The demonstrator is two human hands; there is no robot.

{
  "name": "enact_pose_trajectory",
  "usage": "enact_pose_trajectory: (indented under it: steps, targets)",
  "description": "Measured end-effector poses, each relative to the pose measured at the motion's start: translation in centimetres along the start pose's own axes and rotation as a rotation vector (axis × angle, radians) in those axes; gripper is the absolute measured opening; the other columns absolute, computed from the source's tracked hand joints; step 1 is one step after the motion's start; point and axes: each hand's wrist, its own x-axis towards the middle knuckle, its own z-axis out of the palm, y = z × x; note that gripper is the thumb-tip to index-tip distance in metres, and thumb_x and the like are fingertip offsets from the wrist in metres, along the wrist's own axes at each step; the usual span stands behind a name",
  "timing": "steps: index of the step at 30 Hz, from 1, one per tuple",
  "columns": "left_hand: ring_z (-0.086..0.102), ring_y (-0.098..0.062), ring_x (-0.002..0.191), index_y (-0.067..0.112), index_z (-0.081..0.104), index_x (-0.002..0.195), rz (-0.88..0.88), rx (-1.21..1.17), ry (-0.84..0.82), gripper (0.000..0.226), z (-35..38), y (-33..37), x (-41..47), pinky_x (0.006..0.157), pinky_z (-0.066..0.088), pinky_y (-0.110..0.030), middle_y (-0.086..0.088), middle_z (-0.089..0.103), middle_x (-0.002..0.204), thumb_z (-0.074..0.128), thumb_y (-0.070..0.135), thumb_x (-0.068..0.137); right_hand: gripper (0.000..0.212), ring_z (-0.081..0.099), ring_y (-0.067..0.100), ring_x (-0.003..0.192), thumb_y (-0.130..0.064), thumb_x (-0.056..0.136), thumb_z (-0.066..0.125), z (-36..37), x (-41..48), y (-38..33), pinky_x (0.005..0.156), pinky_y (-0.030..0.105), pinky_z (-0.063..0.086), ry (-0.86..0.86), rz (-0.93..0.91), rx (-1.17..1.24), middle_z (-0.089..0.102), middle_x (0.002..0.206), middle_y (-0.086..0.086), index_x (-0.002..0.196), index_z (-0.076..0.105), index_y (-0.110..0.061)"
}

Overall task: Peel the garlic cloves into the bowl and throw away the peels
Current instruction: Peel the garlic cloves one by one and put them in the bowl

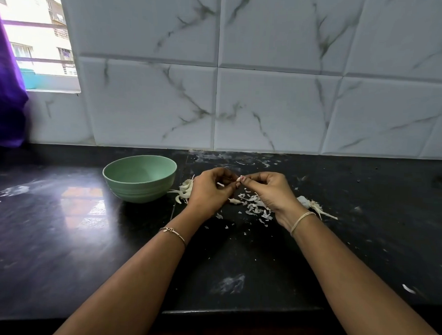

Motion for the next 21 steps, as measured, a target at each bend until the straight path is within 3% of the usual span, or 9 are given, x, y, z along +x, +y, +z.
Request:
enact_pose_trajectory:
  steps: [4, 9, 15, 21]
  targets:
    - [0.068, -0.013, 0.068, 0.017, 0.073, 0.085, 0.005, 0.053, 0.02, 0.007, 0.0, -0.1, -0.1, 0.065, 0.055, -0.024, 0.002, 0.073, 0.079, 0.078, 0.02, 0.081, 0.005, 0.063, 0.002, 0.075, -0.012, 0.085, 0.073, 0.1, 0.0, 0.1, 0.067, 0.007, 0.047, 0.001, -0.006, -0.04, 0.071, 0.081, 0.001, 0.08, 0.073, -0.013]
    - [0.062, -0.005, 0.055, 0.013, 0.073, 0.087, -0.011, 0.037, 0.005, 0.01, 0.1, 0.3, -0.4, 0.052, 0.046, -0.014, 0.002, 0.072, 0.077, 0.077, 0.02, 0.082, 0.005, 0.065, 0.007, 0.075, -0.009, 0.083, 0.072, 0.2, -0.2, -0.2, 0.07, 0.013, 0.05, 0.048, -0.054, -0.103, 0.073, 0.082, 0.009, 0.079, 0.074, -0.006]
    - [0.054, -0.002, 0.043, 0.012, 0.07, 0.08, -0.097, -0.143, -0.041, 0.007, 0.1, 1.1, -0.8, 0.044, 0.043, -0.015, 0.002, 0.068, 0.068, 0.075, 0.012, 0.084, 0.009, 0.067, 0.008, 0.072, -0.009, 0.082, 0.073, 0.0, -0.4, -0.5, 0.073, 0.021, 0.054, 0.063, -0.114, -0.162, 0.073, 0.076, 0.004, 0.074, 0.074, -0.013]
    - [0.049, -0.009, 0.049, 0.005, 0.07, 0.081, -0.299, -0.433, -0.089, 0.006, -0.3, 1.5, -1.1, 0.043, 0.044, -0.017, -0.009, 0.069, 0.075, 0.072, 0.008, 0.086, 0.002, 0.065, 0.005, 0.069, -0.019, 0.077, 0.077, -0.2, -0.5, -0.3, 0.067, 0.025, 0.055, 0.112, -0.337, -0.493, 0.069, 0.072, -0.01, 0.078, 0.076, -0.018]
